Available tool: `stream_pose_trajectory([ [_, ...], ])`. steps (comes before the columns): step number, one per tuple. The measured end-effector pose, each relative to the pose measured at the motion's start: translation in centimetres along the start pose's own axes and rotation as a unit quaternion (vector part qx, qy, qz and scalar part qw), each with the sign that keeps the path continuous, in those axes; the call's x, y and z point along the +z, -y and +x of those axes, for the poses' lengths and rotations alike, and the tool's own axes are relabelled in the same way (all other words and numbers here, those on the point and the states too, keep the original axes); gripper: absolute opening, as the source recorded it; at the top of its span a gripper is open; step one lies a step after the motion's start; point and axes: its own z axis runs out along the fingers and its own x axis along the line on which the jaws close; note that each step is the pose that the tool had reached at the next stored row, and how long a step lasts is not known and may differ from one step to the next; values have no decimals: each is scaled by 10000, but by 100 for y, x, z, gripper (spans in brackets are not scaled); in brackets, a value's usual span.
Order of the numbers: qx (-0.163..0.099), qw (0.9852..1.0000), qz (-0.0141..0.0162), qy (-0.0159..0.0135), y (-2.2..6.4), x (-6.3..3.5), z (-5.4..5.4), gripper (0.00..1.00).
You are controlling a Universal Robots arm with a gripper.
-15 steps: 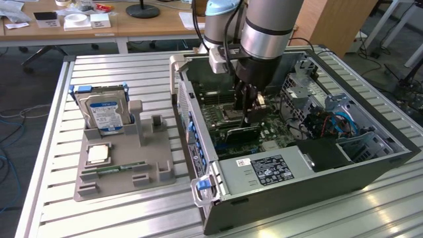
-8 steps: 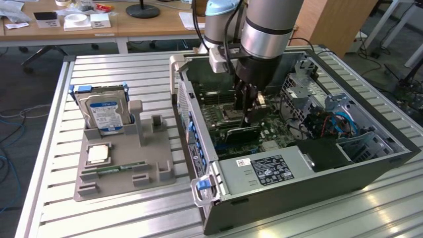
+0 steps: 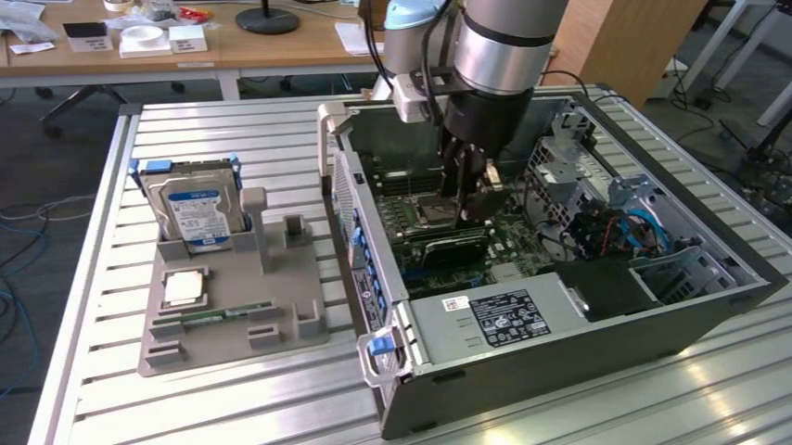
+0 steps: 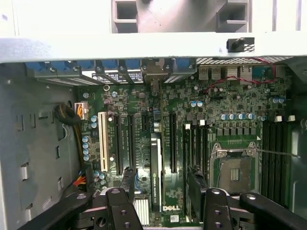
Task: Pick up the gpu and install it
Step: 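Insert the gpu into the slot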
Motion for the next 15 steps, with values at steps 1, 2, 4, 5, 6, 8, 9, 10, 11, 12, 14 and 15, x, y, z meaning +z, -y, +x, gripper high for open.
stream_pose_trajectory([
  [1,0,10000,0,-1,0,-20,-1,58],
  [2,0,10000,0,0,0,-36,-1,58],
  [4,0,10000,0,0,1,-67,-2,58],
  [5,0,10000,0,0,1,-81,-3,58],
  [6,0,10000,0,0,2,-92,-4,58],
  [8,0,10000,1,1,2,-95,-4,58],
  [9,0,10000,0,1,2,-95,-4,58],
  [10,0,10000,0,0,2,-96,-4,58],
  [11,0,10000,0,0,2,-96,-4,58],
  [12,0,10000,0,0,2,-96,-4,58],
  [14,0,10000,0,0,2,-96,-4,58],
  [15,0,10000,0,0,2,-96,-4,58],
])
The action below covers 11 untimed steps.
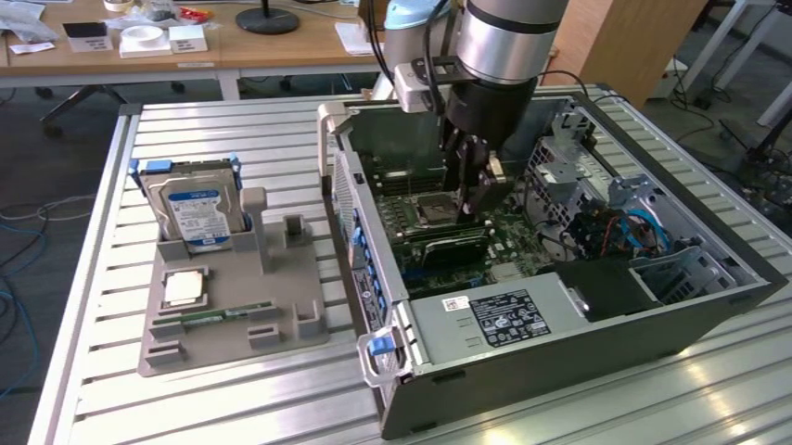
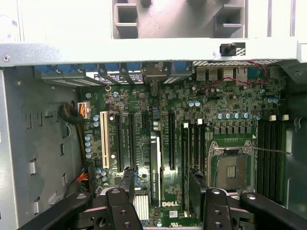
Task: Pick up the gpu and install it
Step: 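Insert the gpu into the slot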
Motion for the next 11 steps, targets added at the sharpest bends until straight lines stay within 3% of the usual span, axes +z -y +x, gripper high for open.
stream_pose_trajectory([
  [11,0,10000,0,0,-4,2,-79,58],
])
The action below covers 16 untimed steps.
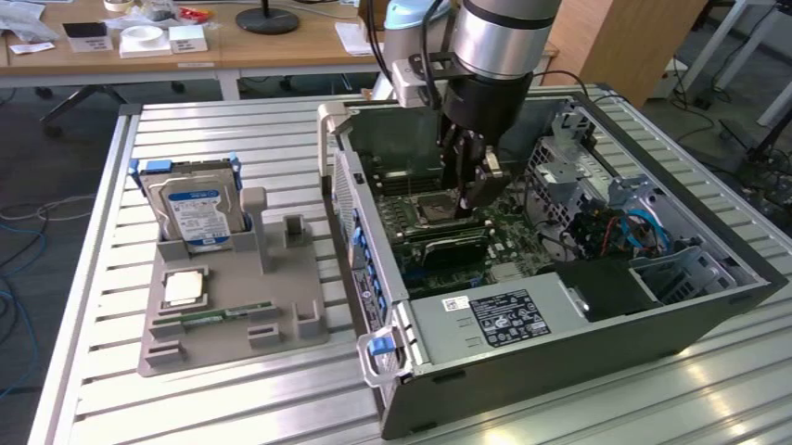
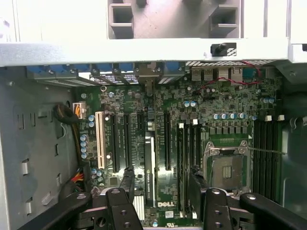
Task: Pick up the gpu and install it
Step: 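Insert the gpu into the slot, then press down on the gpu until it lock into place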
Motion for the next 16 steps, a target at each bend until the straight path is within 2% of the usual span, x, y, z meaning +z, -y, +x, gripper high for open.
stream_pose_trajectory([
  [16,0,10000,0,0,0,0,-10,56],
])
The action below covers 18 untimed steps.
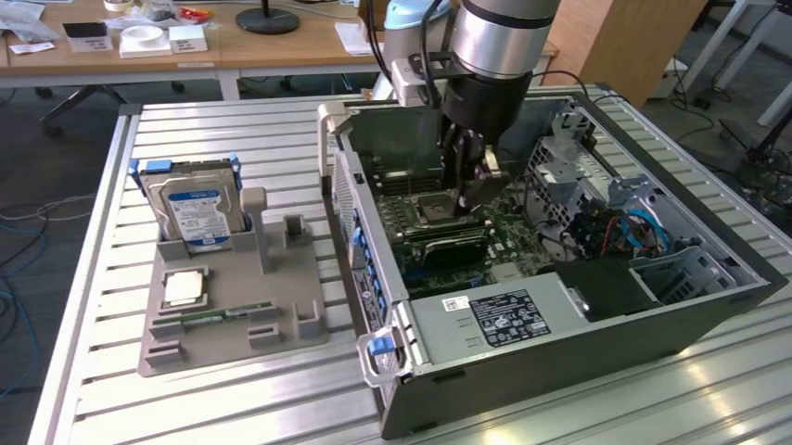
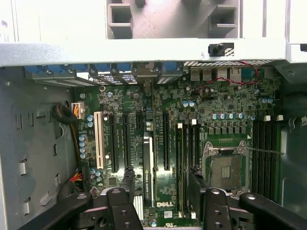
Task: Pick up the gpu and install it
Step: 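Press down on the gpu until it lock into place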
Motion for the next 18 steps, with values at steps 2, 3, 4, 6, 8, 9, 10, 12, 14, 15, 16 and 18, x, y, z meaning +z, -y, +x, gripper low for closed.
stream_pose_trajectory([
  [2,-1,10000,0,0,0,0,0,50],
  [3,0,10000,0,0,0,0,0,50],
  [4,0,10000,0,0,0,0,0,44],
  [6,0,10000,0,0,0,0,0,32],
  [8,0,10000,0,0,0,0,0,26],
  [9,0,10000,0,0,0,0,0,20],
  [10,0,10000,0,0,0,0,0,20],
  [12,0,10000,0,0,0,0,0,14],
  [14,0,10000,0,0,0,0,0,14],
  [15,0,10000,0,0,0,0,0,14],
  [16,0,10000,0,0,0,0,0,14],
  [18,0,10000,0,0,0,0,0,14],
])
